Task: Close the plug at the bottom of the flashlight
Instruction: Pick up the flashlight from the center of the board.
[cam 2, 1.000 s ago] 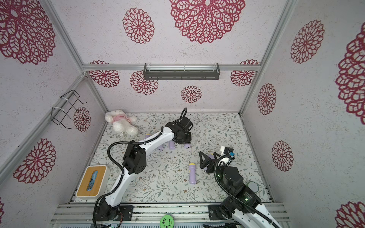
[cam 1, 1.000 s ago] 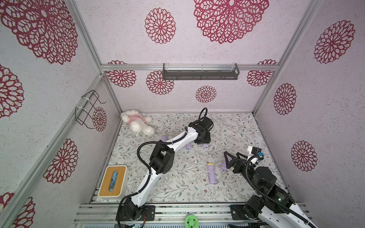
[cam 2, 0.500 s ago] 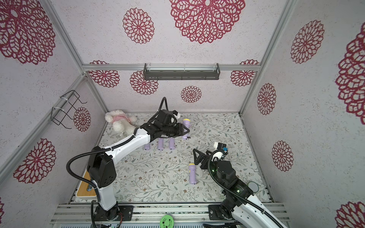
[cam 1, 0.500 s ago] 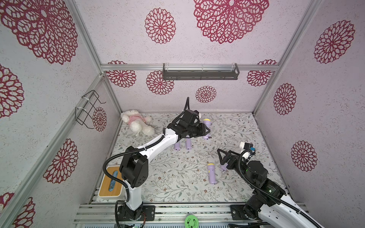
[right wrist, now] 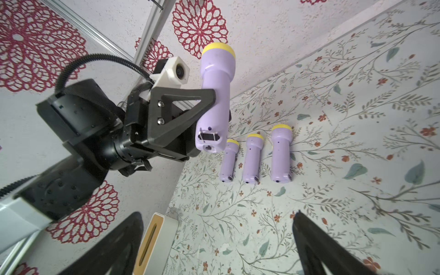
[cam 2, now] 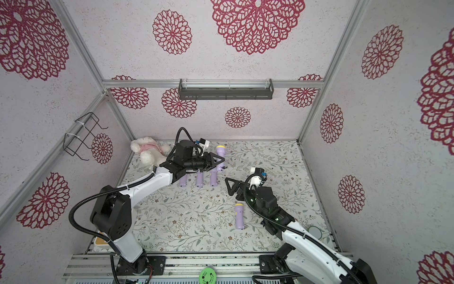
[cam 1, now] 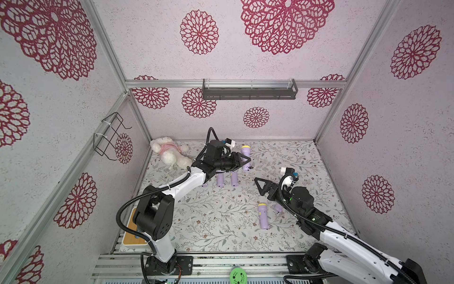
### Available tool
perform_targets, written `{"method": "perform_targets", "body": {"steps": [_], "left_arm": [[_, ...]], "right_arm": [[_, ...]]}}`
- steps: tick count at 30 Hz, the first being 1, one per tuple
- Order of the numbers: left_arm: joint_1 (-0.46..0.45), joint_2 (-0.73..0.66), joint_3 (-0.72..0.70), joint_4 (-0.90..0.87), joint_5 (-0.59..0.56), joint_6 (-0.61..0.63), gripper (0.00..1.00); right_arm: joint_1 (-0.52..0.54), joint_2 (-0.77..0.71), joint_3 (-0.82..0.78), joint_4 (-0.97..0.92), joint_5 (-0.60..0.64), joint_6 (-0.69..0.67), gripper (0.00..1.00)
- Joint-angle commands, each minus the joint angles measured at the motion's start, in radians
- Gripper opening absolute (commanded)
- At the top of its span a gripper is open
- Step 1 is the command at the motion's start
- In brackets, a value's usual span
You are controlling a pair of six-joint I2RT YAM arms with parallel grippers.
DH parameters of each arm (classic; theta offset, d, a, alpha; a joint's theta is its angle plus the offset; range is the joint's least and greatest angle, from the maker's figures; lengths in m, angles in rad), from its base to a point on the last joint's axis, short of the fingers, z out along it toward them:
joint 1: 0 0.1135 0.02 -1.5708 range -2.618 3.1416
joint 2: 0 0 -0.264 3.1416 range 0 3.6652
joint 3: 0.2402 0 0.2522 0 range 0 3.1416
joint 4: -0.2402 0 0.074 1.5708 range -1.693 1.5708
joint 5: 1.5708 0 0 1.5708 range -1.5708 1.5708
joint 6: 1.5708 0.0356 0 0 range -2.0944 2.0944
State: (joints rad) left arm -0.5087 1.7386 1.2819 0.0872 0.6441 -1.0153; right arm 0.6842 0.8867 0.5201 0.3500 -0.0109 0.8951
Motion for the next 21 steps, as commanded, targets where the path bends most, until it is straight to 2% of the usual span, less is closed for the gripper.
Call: {"method": "perform_targets", "body": {"steps": [1,8,16,21], "left_arm": [[0.033,-0.065,-0.056,0.187,0.033,-0.076,0.0],[0.044,-0.068,-0.122,0.313,0.058,-0.163,0.0],[0.067,-0.044,-0.203,0.566,0.072,-0.331,0.0],[0.067,-0.002,-0.239,0.73,0.079,-0.441,0.0]], "right_arm": [[-0.029,0.051,0.044,0.206,-0.078,0.101,0.99],[-0.094,0.216,0.007,0.538,-0.19,0.297,0.99],[-0.101,0.37,-0.023,0.834,-0.199,0.434,0.99],[-0.097,0.51,-0.051,1.095,-0.187,0.562,0.99]]}}
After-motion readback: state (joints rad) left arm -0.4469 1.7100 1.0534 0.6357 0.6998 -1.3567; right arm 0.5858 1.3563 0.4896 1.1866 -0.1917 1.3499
